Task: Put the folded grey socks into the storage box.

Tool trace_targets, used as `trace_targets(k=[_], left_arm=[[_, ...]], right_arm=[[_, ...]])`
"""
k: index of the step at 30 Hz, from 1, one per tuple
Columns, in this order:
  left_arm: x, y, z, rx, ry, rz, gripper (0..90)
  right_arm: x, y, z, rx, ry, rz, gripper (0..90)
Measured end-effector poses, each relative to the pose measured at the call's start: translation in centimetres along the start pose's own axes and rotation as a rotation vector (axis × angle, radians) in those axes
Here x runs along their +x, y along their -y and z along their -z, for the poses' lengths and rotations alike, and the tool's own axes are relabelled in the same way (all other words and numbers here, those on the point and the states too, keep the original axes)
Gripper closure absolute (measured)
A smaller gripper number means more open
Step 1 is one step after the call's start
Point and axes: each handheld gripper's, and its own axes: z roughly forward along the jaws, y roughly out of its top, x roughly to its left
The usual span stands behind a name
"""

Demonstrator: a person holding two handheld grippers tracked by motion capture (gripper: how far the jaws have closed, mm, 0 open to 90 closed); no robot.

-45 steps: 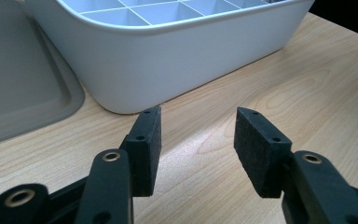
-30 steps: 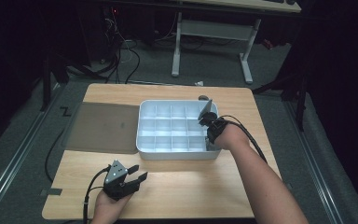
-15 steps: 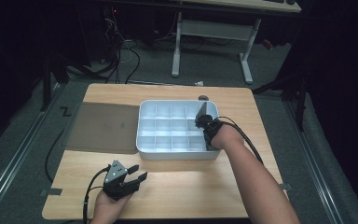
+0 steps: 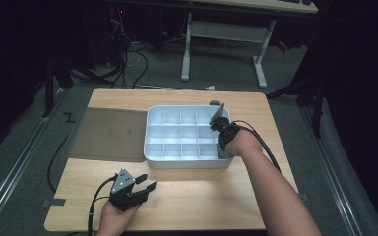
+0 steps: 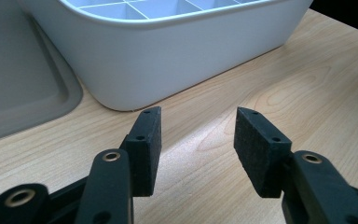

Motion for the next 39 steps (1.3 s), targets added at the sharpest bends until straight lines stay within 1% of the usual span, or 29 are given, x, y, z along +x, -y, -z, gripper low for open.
trace_targets(k=[3, 6, 10, 12, 13, 15, 16, 19, 20, 21, 22, 23, 24, 26, 28, 29, 30, 31, 32, 33, 34, 35, 36, 37, 39], left_arm=[[-0.1, 0.0, 0.0, 0.000, 0.000, -0.001, 52.1], [-0.1, 0.0, -0.1, 0.003, 0.000, -0.003, 52.0], [-0.1, 0.0, -0.1, 0.009, -0.001, -0.008, 52.0], [-0.2, 0.0, -0.2, 0.003, 0.001, -0.003, 51.9], [-0.2, 0.0, -0.2, 0.003, 0.003, -0.004, 51.9], [-0.2, 0.0, -0.2, 0.005, 0.002, -0.007, 51.8], [-0.3, 0.0, -0.2, 0.008, 0.002, -0.007, 51.8], [-0.3, 0.0, -0.3, 0.012, 0.002, -0.011, 51.7], [-0.3, 0.0, -0.4, 0.013, 0.001, -0.012, 51.7], [-0.3, 0.0, -0.4, 0.013, 0.001, -0.013, 51.7], [-0.3, 0.0, -0.4, 0.014, 0.002, -0.014, 51.7], [-0.4, 0.0, -0.4, 0.014, 0.001, -0.014, 51.7], [-0.4, 0.0, -0.4, 0.013, 0.000, -0.011, 51.7], [-0.5, -0.1, -0.5, 0.015, 0.000, -0.017, 51.7], [-0.5, -0.1, -0.5, 0.012, -0.003, -0.018, 51.7], [-0.6, -0.1, -0.5, 0.016, -0.004, -0.021, 51.7], [-0.6, -0.1, -0.6, 0.015, -0.005, -0.022, 51.7], [-0.6, -0.1, -0.6, 0.016, -0.006, -0.025, 51.6], [-0.7, -0.1, -0.6, 0.021, -0.008, -0.028, 51.6], [-0.7, -0.1, -0.6, 0.022, -0.009, -0.028, 51.7], [-0.8, -0.1, -0.7, 0.019, -0.012, -0.027, 51.7], [-0.8, -0.1, -0.7, 0.017, -0.013, -0.025, 51.7], [-0.8, -0.1, -0.7, 0.021, -0.014, -0.027, 51.6], [-0.9, -0.1, -0.7, 0.020, -0.015, -0.025, 51.6], [-0.9, -0.1, -0.8, 0.016, -0.015, -0.024, 51.6]], right_arm=[[-0.4, 0.5, 1.1, -0.042, -0.019, -0.014, 84.4], [-0.6, 1.1, 1.8, -0.082, -0.021, -0.024, 82.5], [-0.7, 2.1, 2.5, -0.127, -0.035, -0.031, 80.6], [-0.7, 2.6, 2.7, -0.138, -0.040, -0.034, 78.8], [-0.8, 3.0, 2.8, -0.155, -0.048, -0.037, 78.5], [-0.7, 3.6, 3.1, -0.177, -0.055, -0.057, 77.5], [-0.7, 3.9, 3.2, -0.189, -0.056, -0.050, 76.8], [-0.9, 5.2, 3.6, -0.229, -0.065, -0.060, 74.0], [-0.9, 5.6, 3.6, -0.239, -0.059, -0.069, 73.0], [-1.0, 6.2, 3.7, -0.258, -0.054, -0.078, 69.8], [-1.1, 6.5, 3.8, -0.267, -0.057, -0.089, 67.5], [-1.2, 7.0, 3.9, -0.274, -0.064, -0.102, 67.4], [-1.2, 7.6, 4.0, -0.291, -0.059, -0.099, 66.8], [-1.2, 8.9, 4.1, -0.331, -0.052, -0.114, 63.8], [-1.2, 9.7, 4.2, -0.358, -0.059, -0.122, 61.0], [-1.0, 10.5, 4.2, -0.373, -0.045, -0.119, 59.6], [-0.9, 11.1, 4.2, -0.398, -0.050, -0.125, 58.6], [-0.8, 11.6, 4.2, -0.413, -0.053, -0.124, 57.4], [-0.7, 12.0, 4.2, -0.420, -0.046, -0.121, 55.8], [-0.6, 12.7, 4.0, -0.454, -0.050, -0.117, 53.2], [-0.6, 13.1, 3.8, -0.468, -0.054, -0.123, 50.7], [-0.4, 13.6, 3.6, -0.478, -0.045, -0.127, 49.3], [-0.4, 14.0, 3.3, -0.496, -0.059, -0.131, 48.4], [-0.3, 14.6, 2.9, -0.514, -0.075, -0.146, 47.4], [0.0, 15.4, 2.1, -0.546, -0.090, -0.152, 46.2]])
